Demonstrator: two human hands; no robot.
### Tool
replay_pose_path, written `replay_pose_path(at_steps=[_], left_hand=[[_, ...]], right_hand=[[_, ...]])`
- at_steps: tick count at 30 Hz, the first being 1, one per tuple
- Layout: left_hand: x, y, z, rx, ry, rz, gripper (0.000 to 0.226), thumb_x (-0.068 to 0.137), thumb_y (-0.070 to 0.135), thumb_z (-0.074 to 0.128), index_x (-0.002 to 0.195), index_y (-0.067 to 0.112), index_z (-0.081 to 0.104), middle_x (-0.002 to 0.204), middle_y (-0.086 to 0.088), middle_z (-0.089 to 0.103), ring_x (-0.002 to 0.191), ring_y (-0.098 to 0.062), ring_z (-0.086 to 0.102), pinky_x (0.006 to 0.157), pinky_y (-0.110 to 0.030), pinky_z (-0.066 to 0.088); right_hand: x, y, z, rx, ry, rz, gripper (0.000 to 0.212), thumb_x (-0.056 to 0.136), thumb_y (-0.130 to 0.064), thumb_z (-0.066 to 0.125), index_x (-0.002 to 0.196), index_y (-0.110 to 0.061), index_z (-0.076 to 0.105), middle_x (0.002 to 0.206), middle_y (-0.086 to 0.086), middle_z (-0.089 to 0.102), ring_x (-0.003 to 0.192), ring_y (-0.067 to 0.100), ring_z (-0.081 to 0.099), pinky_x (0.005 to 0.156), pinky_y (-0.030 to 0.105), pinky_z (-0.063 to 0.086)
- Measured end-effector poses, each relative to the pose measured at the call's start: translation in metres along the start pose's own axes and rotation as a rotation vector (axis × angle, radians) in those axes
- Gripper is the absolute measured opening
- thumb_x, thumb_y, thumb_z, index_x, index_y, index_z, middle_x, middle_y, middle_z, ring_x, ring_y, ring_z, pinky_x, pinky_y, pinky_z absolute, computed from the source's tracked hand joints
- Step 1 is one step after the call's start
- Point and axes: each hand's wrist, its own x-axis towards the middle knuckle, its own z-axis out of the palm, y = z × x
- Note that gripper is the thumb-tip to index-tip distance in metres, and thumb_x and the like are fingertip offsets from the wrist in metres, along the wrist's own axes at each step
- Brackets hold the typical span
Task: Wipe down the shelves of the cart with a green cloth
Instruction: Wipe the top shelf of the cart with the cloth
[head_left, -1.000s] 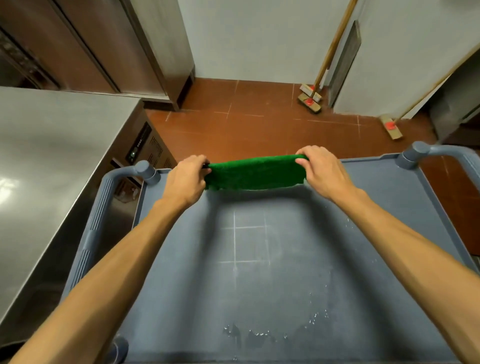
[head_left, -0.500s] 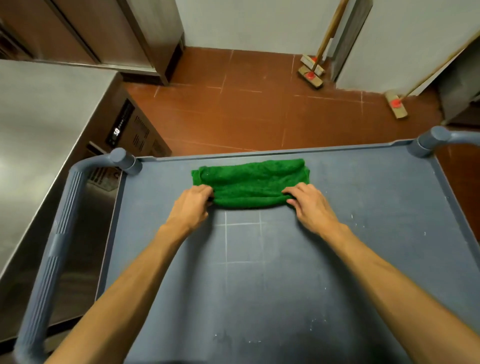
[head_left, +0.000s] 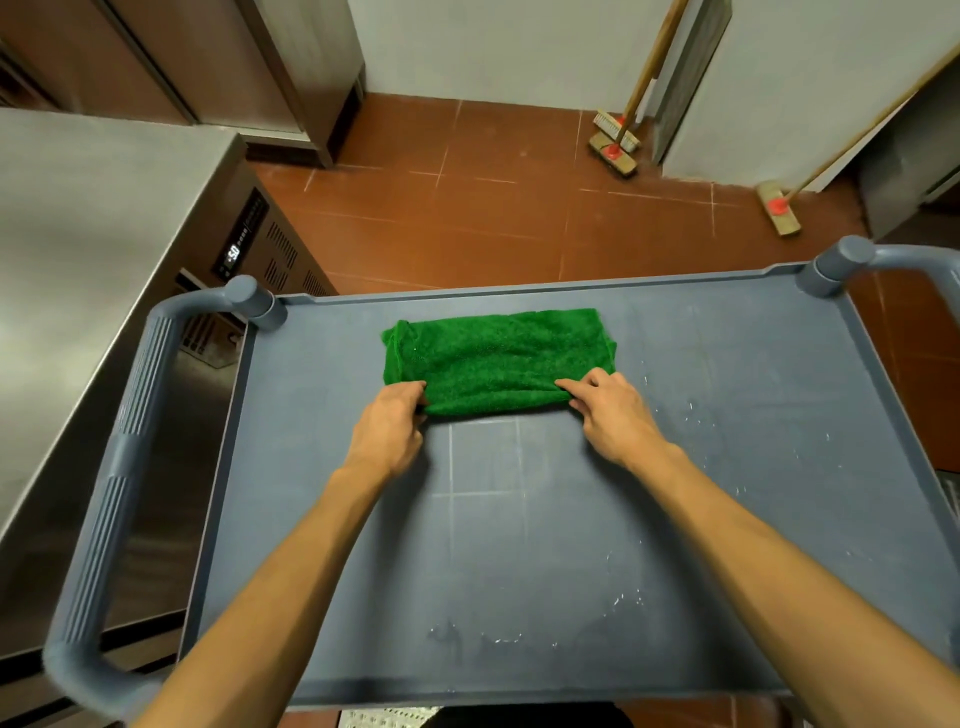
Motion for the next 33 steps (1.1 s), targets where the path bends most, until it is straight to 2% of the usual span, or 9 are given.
replay_pose_path(at_steps=[8,14,20,26,33], left_hand=[[-0.031,-0.003,0.009,-0.039,0.004,-0.031,0.016,0.087,-0.003,0.056,0.1,0.004,0.06,0.115,-0.014,0.067,0.1,-0.032,0.061,0.082,-0.043,0.053],[-0.058,-0.003,0.015,-0.05,-0.019,-0.06,0.026,0.086,-0.005,0.057,0.11,0.005,0.061,0.122,-0.011,0.066,0.107,-0.03,0.062,0.087,-0.039,0.052],[-0.089,-0.001,0.02,-0.048,-0.023,-0.07,0.023,0.088,-0.005,0.056,0.109,0.004,0.061,0.125,-0.012,0.065,0.111,-0.03,0.061,0.088,-0.037,0.05],[-0.114,0.004,0.022,-0.049,-0.034,-0.087,0.01,0.092,0.001,0.055,0.101,0.005,0.059,0.133,-0.007,0.062,0.116,-0.031,0.06,0.092,-0.042,0.052],[-0.148,0.004,0.028,-0.043,-0.037,-0.067,0.011,0.094,0.005,0.055,0.105,0.006,0.057,0.131,-0.008,0.063,0.113,-0.032,0.061,0.09,-0.042,0.052]], right_hand=[[-0.038,-0.006,0.014,0.037,0.017,0.03,0.039,0.103,-0.024,0.043,0.14,-0.028,0.05,0.111,0.004,0.056,0.103,0.025,0.047,0.09,0.038,0.045],[-0.069,-0.009,0.029,0.051,0.047,0.051,0.037,0.101,-0.022,0.045,0.137,-0.027,0.054,0.109,0.006,0.057,0.102,0.028,0.048,0.093,0.041,0.044],[-0.101,-0.012,0.039,0.067,0.061,0.065,0.036,0.101,-0.024,0.045,0.135,-0.028,0.056,0.109,0.006,0.058,0.102,0.028,0.048,0.092,0.038,0.043],[-0.132,-0.018,0.048,0.1,0.06,0.084,0.035,0.102,-0.025,0.044,0.133,-0.028,0.057,0.111,0.004,0.058,0.104,0.028,0.048,0.096,0.039,0.042],[-0.17,-0.023,0.055,0.096,0.045,0.1,0.035,0.102,-0.025,0.044,0.135,-0.03,0.056,0.111,0.002,0.058,0.106,0.025,0.047,0.098,0.038,0.042]])
